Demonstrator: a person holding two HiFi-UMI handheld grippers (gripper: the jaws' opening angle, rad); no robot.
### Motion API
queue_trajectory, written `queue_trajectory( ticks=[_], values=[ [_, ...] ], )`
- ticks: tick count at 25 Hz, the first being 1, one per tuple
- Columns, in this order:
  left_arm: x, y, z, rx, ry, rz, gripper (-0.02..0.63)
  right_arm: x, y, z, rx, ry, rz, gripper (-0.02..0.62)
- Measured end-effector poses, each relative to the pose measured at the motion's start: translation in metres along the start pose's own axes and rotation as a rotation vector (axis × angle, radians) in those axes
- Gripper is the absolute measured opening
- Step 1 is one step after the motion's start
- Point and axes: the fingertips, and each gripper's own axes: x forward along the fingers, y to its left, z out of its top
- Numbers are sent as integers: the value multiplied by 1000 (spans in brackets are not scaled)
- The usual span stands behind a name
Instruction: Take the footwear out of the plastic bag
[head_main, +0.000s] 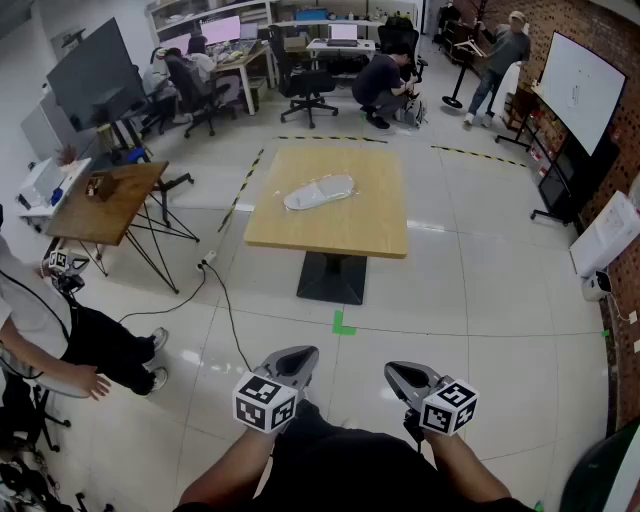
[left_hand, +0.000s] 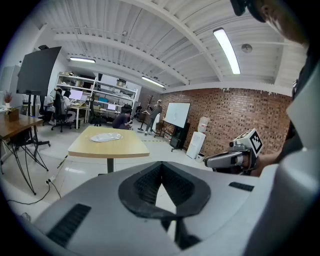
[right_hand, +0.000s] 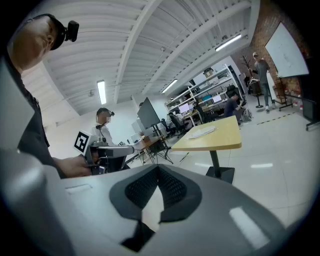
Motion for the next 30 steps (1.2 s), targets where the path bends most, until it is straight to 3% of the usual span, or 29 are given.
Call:
queue_trajectory(
  ticks=[11, 19, 24, 30],
  values=[
    [12, 3, 1, 4, 9, 16, 6, 0, -14, -3, 18, 9, 8, 2],
    [26, 19, -7, -6, 71, 8, 6, 17, -33, -4, 73, 1, -3, 2],
    [50, 51, 3, -10, 80, -6, 6, 48, -55, 5, 92, 15, -21, 2],
    [87, 117, 35, -27, 76, -19, 6, 100, -90, 48, 73, 47, -57, 2]
  ],
)
